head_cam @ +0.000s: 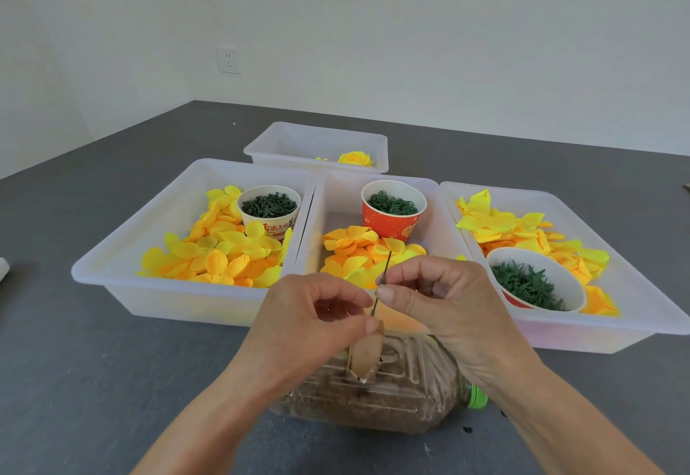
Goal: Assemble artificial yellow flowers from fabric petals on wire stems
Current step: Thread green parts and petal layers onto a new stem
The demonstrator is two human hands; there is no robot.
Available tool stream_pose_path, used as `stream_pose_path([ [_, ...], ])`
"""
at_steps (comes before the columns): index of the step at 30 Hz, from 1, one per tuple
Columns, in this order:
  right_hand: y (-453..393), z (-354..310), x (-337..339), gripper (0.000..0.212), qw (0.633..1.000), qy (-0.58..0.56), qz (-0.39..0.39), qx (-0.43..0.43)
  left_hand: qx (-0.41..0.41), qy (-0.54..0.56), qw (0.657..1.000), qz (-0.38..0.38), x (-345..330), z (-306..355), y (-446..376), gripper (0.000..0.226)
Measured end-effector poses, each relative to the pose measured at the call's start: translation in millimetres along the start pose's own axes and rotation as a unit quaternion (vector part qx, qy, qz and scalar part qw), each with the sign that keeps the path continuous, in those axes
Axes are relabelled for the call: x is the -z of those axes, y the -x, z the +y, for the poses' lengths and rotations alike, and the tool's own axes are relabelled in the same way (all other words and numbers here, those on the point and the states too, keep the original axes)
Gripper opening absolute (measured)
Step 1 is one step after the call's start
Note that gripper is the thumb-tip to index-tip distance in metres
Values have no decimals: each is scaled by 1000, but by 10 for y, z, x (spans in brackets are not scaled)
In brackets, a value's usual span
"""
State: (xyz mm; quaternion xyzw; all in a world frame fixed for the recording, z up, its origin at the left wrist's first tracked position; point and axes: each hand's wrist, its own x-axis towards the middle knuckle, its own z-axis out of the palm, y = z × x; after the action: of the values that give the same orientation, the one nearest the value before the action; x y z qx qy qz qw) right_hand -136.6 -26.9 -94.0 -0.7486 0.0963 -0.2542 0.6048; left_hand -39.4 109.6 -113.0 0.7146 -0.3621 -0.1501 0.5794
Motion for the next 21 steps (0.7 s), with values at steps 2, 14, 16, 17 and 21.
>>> stream_pose_path([
  [2,7,26,4,19,1000,10,-9,5,-14,-27,1000,-6,-16,-11,7,26],
  [14,96,157,-25,9,997,72,-29,11,-2,-62,998,-1,-3,12,-16,17],
  [16,99,162,-16,5,995,86,-38,25,-8,-56,998,0,0,9,-26,20],
  [17,98,165,-14,4,994,92,-40,31,-9,-55,998,-2,3,10,-31,22],
  [21,95,186,-10,10,993,103,-32,39,-5,-51,998,-21,31,19,-54,26],
])
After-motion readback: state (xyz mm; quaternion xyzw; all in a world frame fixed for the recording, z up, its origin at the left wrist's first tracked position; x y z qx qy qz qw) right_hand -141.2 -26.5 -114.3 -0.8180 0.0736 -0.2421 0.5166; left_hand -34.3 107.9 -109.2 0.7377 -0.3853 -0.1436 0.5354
